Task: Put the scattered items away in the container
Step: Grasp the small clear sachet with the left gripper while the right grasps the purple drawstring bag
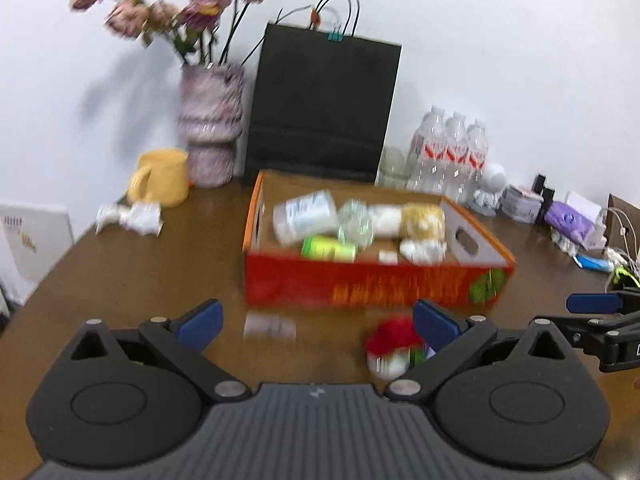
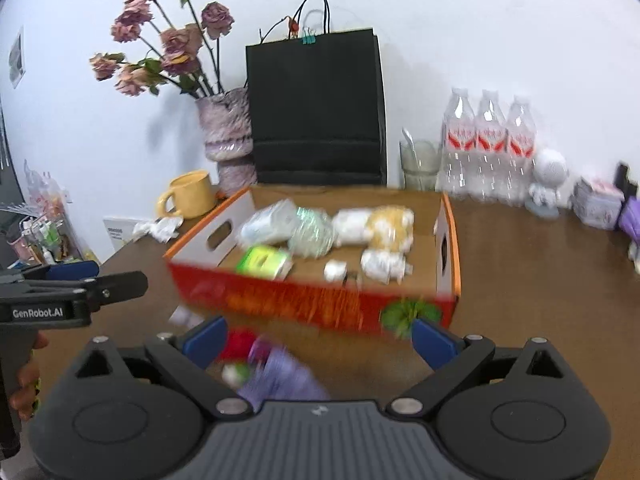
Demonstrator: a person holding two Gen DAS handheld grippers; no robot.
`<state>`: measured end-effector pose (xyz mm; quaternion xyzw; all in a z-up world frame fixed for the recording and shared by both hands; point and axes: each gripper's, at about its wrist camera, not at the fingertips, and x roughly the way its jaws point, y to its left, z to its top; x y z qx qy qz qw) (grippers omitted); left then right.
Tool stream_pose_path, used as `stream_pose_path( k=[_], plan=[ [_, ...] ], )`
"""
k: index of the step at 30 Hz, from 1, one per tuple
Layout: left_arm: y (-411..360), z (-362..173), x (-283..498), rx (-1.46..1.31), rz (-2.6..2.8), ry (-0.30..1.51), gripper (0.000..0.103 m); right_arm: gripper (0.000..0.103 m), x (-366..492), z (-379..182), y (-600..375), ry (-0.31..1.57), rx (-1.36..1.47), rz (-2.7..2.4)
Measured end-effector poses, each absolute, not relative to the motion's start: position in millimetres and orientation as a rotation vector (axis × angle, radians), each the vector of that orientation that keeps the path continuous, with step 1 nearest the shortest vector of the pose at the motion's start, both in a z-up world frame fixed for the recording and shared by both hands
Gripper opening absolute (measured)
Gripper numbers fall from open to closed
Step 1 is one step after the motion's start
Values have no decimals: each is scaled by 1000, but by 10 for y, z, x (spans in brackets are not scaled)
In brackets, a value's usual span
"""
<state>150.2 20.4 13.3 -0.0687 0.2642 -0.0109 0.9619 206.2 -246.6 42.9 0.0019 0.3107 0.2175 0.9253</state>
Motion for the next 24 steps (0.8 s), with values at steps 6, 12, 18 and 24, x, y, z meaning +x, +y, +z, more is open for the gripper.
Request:
stream_pose_path(
  k=[6,12,18,24],
  plan=[
    [181,-179,1180,-176,-36,624,103,99,1588,63,-2450,691,18,423],
    [41,-254,1225,-139,-64,637,103,98,1512,-47,-2287,713,-20,454],
    [-74,-383,1422,-120,-44,677,87,89,1611,-130,-2197,738,-31,447],
    [-220,-500,1592,-97,-59,726,60,65,1790,-276,-2186,801,14,445]
  ],
)
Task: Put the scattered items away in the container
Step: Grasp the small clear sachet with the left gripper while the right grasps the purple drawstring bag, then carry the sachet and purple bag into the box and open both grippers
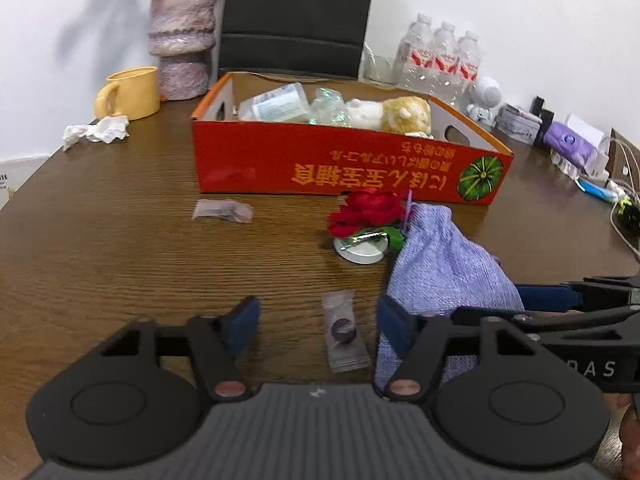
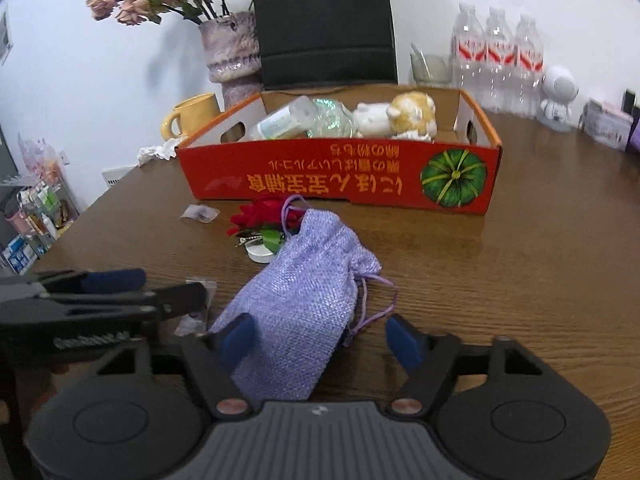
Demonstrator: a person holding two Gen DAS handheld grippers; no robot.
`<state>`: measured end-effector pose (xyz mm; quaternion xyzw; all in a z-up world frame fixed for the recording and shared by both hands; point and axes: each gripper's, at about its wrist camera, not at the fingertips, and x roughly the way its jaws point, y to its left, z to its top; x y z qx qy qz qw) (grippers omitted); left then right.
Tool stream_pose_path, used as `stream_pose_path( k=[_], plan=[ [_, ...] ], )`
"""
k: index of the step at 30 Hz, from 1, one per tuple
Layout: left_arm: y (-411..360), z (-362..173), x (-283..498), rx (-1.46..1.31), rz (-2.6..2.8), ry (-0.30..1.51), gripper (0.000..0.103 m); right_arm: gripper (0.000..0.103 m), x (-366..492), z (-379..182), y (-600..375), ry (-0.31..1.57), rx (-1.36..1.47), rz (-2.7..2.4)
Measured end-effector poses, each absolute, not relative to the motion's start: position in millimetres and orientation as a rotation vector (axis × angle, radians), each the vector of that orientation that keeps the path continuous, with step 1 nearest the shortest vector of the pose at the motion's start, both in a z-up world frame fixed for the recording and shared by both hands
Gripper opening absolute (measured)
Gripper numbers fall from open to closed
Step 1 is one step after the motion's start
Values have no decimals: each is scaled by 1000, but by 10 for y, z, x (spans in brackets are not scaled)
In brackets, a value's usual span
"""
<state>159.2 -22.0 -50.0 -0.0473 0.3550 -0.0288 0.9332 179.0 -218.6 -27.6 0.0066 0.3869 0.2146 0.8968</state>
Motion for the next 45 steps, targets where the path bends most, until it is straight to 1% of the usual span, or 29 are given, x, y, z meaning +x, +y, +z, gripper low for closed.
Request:
stream_pose_path(
  k=[1,2,3,4,5,6,8,16,19,22,26,30,33,37,41,45],
  plan=[
    [-237,-505,1604,-96,-64,729,53,58,1798,-287,-2187,803,20,449],
    [-250,-510,1613,-97,-71,730,45,47,1802,-294,-2183,804,22,453],
    [-263,-515,1615,-96,-78,730,40,42,1803,-298,-2180,803,25,456],
    [-280,-523,1609,-90,-87,730,26,32,1801,-297,-2181,800,26,454],
    [-298,-535,1604,-83,-97,733,17,16,1795,-292,-2187,794,28,453],
    [-313,-544,1603,-80,-98,732,17,11,1788,-282,-2206,784,39,456],
    [-330,-548,1588,-71,-94,724,16,7,1768,-258,-2246,765,60,463],
    [-276,-409,1451,-86,-99,678,16,5,1694,-157,-2384,709,125,476],
    [-216,-174,1387,-86,-113,617,16,4,1665,-10,-2454,661,143,488],
    [-144,177,1452,-69,-125,523,16,4,1708,250,-2535,584,148,496],
    [-82,611,1849,-45,-115,443,16,4,1982,649,-2582,475,122,482],
    [-86,857,2546,-40,-103,464,16,4,2568,915,-2453,463,90,469],
    [-103,770,3088,-20,-73,549,16,5,3123,929,-2261,531,53,477],
    [-79,390,3703,-8,-22,704,16,5,3772,640,-1995,687,-5,449],
    [-20,48,3961,-19,-15,794,17,5,4137,238,-1807,817,-58,447],
    [-63,-130,3988,11,-17,816,17,5,4225,38,-1737,852,-94,446]
  ],
)
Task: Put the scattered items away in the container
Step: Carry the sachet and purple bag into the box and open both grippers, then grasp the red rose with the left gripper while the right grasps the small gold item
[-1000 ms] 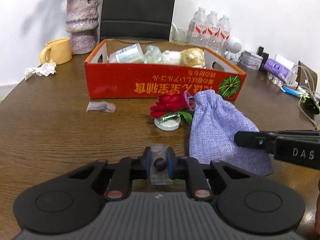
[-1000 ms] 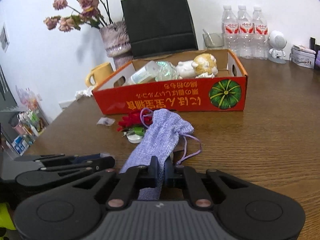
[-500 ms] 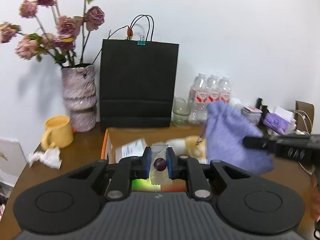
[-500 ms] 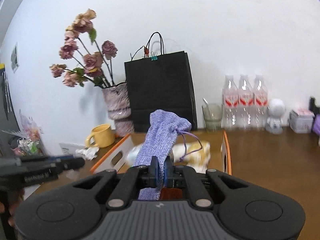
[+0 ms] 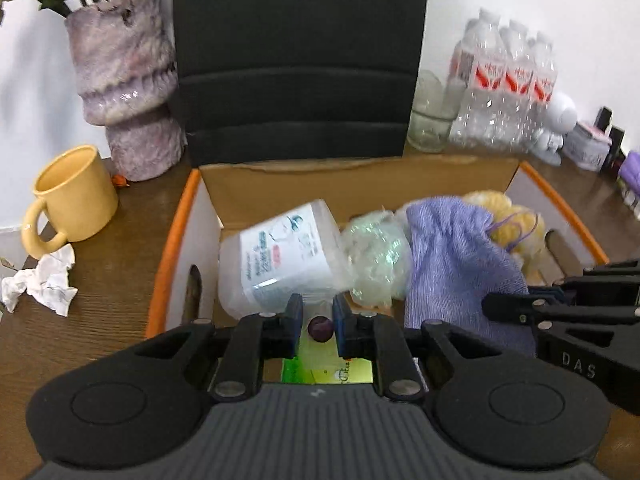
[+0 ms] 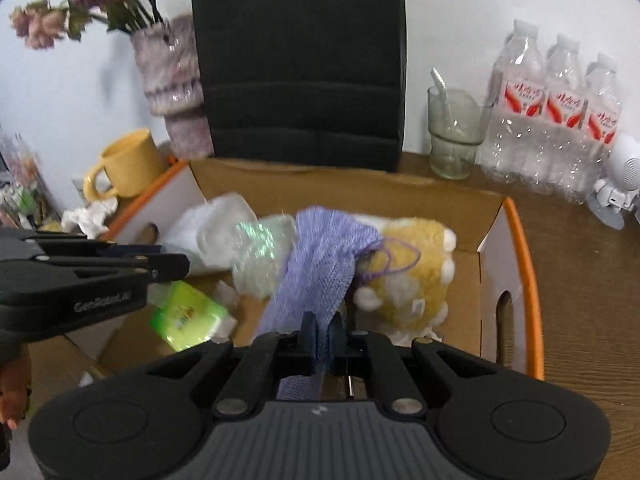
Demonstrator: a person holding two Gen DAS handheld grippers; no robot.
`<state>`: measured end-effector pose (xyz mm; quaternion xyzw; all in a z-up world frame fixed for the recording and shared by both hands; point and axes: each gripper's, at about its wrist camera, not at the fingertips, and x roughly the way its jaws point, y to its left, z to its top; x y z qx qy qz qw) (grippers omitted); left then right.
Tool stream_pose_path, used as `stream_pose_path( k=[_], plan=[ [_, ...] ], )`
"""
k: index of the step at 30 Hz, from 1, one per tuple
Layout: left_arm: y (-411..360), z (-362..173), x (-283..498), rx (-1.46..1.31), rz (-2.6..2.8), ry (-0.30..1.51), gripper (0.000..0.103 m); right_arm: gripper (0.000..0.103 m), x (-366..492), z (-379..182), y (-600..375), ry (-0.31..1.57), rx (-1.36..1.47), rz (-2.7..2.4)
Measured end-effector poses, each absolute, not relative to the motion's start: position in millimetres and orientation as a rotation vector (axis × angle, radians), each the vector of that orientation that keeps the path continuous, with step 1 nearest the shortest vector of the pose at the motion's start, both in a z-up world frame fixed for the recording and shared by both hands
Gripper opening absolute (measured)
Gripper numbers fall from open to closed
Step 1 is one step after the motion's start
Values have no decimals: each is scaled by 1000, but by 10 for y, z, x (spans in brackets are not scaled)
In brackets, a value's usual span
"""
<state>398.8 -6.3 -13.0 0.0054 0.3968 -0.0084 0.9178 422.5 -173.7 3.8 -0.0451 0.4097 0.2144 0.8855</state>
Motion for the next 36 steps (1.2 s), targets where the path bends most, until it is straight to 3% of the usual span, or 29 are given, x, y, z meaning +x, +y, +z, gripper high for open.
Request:
stream_pose_path(
  k=[3,4,5,6,7,8,12,13,14,16,20,27,36],
  plan=[
    [-94,-186,3988,18,-17,828,21,9,4244,-23,-1734,868,-93,441],
    [-97,-193,3984,18,-14,830,32,14,4251,-35,-1733,875,-93,435],
    [-98,-195,3979,18,-11,830,52,16,4269,-43,-1735,883,-94,432],
    [-103,-189,3955,19,-10,827,61,21,4287,-52,-1738,892,-95,429],
    [-109,-171,3938,22,-11,820,73,37,4299,-58,-1739,905,-96,423],
    [-109,-144,3906,24,-11,811,78,54,4296,-55,-1747,917,-96,416],
    [-54,24,3718,25,9,757,99,66,4160,89,-1814,895,-86,419],
    [-30,69,3661,19,13,738,103,74,4107,148,-1839,881,-83,415],
    [-4,117,3593,10,10,720,103,84,4044,212,-1870,864,-81,411],
    [40,218,3434,-9,2,695,103,93,3904,334,-1930,831,-78,410],
    [95,389,3059,-27,-8,631,103,98,3562,531,-2030,772,-70,421],
    [238,374,2146,-33,-18,539,103,99,2707,650,-2248,676,-79,461],
    [464,-133,1275,-106,27,608,103,94,1679,156,-2293,704,-100,471]
  ],
)
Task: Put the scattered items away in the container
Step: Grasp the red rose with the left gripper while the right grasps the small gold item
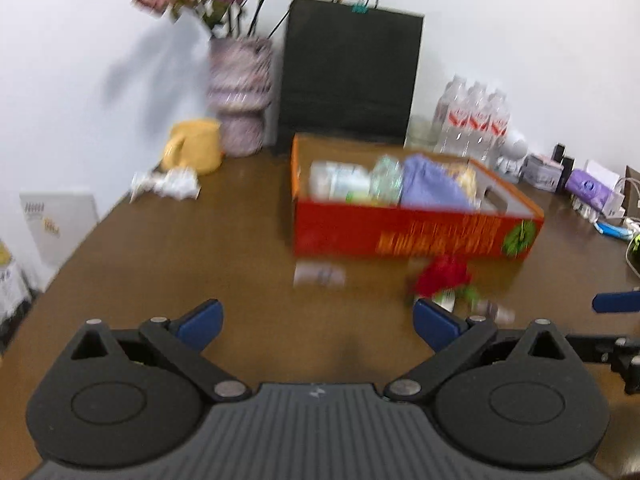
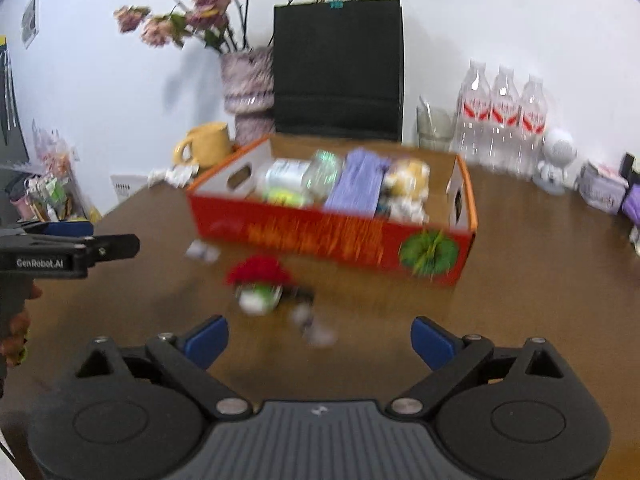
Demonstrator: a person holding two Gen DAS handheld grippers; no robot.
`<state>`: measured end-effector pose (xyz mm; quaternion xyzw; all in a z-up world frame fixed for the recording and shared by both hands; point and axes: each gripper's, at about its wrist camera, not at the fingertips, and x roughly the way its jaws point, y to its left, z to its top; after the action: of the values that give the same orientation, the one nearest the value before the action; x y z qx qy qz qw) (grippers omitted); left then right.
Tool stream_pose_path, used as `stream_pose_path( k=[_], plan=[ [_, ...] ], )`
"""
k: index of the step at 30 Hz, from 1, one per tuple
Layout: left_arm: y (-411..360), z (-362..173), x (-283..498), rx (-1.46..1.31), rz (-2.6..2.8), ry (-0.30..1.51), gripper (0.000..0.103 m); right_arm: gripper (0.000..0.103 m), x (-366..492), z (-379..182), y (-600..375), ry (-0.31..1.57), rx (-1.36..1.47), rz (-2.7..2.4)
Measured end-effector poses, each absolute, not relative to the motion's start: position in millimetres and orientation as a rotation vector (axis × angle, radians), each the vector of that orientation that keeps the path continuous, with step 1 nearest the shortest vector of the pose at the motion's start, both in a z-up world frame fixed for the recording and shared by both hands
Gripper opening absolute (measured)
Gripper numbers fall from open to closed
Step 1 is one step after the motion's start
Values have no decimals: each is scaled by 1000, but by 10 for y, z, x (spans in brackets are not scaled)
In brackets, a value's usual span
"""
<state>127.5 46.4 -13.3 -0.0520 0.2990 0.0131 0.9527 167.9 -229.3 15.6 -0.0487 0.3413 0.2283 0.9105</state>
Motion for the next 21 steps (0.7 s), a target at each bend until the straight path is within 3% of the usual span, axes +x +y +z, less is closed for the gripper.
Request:
stream_pose_path(
  k=[3,8,13,16,21],
  plan=[
    [494,-279,1143,-137,30,641,103,87,1492,-35,-2216,755,-94,492],
    [475,-361,1039,-136,22,638,103,58,1341,-269,-2070,804,-115,503],
    [388,-380,1131,-122,0,645,103,43,1324,-314,-1985,799,-150,494],
    [250,-381,1262,-103,-44,649,103,21,1331,-312,-1992,788,-157,486],
    [-86,-337,1613,-48,-136,635,103,20,1420,-309,-2092,780,-144,477]
  ],
)
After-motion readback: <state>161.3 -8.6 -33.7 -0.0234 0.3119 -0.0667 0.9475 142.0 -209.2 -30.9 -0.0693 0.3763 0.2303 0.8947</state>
